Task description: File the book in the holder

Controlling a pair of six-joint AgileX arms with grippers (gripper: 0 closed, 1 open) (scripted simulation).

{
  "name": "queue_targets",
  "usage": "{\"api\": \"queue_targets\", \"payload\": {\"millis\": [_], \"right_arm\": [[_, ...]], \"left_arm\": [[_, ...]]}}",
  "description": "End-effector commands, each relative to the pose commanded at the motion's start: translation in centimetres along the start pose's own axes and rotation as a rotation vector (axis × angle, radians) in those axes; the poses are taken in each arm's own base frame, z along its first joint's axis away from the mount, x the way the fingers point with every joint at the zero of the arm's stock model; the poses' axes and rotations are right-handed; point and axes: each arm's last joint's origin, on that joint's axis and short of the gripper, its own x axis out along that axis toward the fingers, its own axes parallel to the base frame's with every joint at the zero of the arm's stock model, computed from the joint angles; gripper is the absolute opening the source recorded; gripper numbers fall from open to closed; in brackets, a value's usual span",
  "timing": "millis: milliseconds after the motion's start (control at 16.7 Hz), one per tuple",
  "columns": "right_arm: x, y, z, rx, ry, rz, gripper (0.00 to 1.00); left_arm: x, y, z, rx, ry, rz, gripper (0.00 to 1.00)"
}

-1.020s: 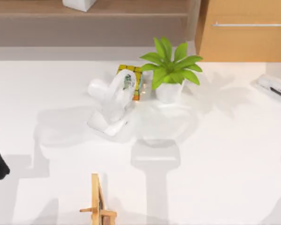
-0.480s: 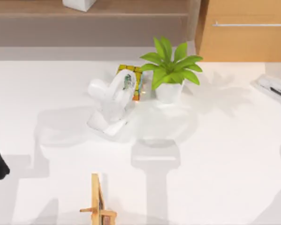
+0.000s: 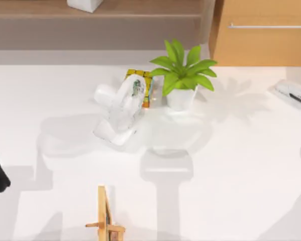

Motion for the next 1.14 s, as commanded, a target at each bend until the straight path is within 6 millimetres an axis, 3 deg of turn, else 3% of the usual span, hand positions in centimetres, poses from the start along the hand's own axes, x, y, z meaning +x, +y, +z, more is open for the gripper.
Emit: {"api": "queue_targets", "payload": {"millis": [780,1140], "right_arm": [[0.0,0.0,0.0,0.0,0.0,0.0,0.98],[0.0,0.0,0.0,0.0,0.0,0.0,1.0]], "left_arm": [[0.0,0.0,0.0,0.0,0.0,0.0,1.0],[0.0,0.0,0.0,0.0,0.0,0.0,1.0]]}}
